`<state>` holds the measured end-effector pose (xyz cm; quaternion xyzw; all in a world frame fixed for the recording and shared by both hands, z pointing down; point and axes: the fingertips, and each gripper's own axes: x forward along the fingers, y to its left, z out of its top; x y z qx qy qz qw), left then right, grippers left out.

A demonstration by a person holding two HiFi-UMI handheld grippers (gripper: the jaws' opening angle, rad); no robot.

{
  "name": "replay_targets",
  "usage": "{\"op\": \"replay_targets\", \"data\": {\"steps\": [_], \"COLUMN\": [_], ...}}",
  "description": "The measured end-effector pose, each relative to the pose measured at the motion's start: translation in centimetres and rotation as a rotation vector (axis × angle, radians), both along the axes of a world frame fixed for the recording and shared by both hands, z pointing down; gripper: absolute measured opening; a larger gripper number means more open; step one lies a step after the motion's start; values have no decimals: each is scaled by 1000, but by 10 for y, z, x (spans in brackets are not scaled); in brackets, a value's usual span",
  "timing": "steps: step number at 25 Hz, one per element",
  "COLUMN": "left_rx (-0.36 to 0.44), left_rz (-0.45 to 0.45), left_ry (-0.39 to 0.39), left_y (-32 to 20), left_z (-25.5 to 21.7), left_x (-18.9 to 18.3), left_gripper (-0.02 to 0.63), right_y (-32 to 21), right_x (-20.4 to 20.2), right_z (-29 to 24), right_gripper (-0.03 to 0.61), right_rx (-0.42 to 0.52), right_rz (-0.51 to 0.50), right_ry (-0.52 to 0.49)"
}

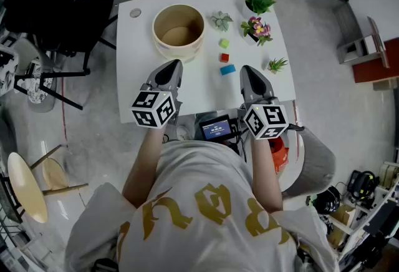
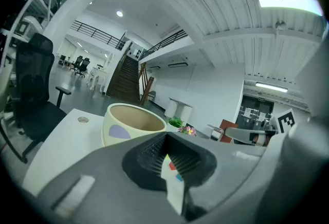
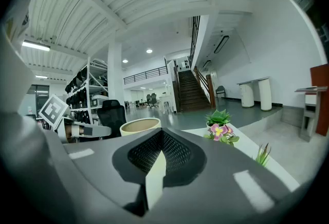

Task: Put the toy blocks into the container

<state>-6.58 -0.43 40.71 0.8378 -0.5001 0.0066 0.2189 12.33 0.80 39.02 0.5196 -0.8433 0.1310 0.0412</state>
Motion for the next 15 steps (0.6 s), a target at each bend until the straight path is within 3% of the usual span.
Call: {"op": "replay_targets", "data": {"steps": [15], "left_rx": [-81], "left_rz": [20], "left_ry": [-31], "left_y": [-16], "left_z": [48], "left_x": [5], "left_gripper": [2], "right_y": [-22], "right_x": [15], "right_z": [54], "right_gripper": [23], "right_rx": [-116], "right_rz": [31], "right_ry": [68]}}
